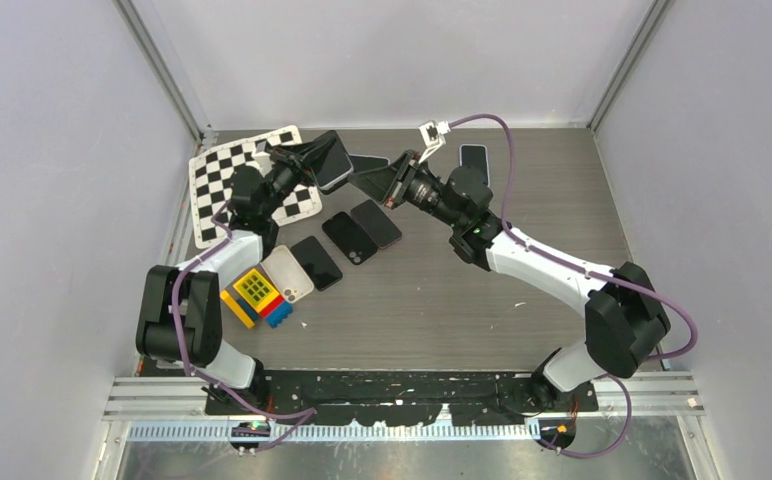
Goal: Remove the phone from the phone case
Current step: Remove the phone case from the phone.
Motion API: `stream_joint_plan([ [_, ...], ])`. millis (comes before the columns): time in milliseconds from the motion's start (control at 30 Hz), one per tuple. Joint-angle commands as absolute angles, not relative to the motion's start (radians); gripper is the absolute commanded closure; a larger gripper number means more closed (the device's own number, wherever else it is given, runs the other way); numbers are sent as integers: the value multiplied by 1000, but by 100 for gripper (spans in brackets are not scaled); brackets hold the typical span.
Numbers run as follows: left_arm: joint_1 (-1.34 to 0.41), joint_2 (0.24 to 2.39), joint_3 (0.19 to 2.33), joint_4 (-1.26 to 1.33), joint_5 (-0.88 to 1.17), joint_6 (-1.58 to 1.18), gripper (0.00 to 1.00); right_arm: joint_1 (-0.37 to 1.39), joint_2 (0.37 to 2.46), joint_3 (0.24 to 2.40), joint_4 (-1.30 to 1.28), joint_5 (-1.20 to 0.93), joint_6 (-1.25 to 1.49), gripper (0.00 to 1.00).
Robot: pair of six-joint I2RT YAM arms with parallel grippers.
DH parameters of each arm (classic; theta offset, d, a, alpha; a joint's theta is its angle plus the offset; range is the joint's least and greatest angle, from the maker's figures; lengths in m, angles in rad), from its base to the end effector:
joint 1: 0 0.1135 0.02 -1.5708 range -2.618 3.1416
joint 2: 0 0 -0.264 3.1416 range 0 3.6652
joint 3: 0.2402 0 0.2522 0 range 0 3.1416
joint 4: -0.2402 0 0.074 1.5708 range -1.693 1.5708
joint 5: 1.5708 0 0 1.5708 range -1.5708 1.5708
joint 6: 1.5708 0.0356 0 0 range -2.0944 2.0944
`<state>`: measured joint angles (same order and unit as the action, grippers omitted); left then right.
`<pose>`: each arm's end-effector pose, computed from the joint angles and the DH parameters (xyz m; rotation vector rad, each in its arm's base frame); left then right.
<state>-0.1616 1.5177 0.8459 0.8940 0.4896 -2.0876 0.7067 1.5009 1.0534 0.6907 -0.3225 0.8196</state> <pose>0.3308 -0.0709 0.2949 -1.0933 1.4086 -2.1043 0.2611 0.2378 0.3509 -0.2230 1.4898 1.4767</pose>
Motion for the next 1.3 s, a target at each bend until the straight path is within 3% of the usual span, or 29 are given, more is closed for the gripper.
stream_joint_plan([
  [0, -179, 1434, 872, 959, 500, -2181, 100, 710, 1502, 1115, 531, -192, 808, 84],
  [533, -222, 1374, 975, 972, 534, -2004, 100, 697, 1676, 1370, -152, -15, 950, 91],
  [1100, -226, 1331, 995, 987, 496, -2011, 100, 693, 1705, 1342, -157, 38, 984, 93],
  [1167, -226, 1326, 985, 982, 494, -2008, 100, 691, 1675, 1316, -85, 19, 970, 89],
  [1233, -226, 1325, 977, 980, 492, -2004, 100, 686, 1629, 1276, 7, -33, 945, 78],
  [1267, -226, 1324, 973, 976, 492, -2003, 100, 685, 1610, 1259, 49, -46, 915, 68],
])
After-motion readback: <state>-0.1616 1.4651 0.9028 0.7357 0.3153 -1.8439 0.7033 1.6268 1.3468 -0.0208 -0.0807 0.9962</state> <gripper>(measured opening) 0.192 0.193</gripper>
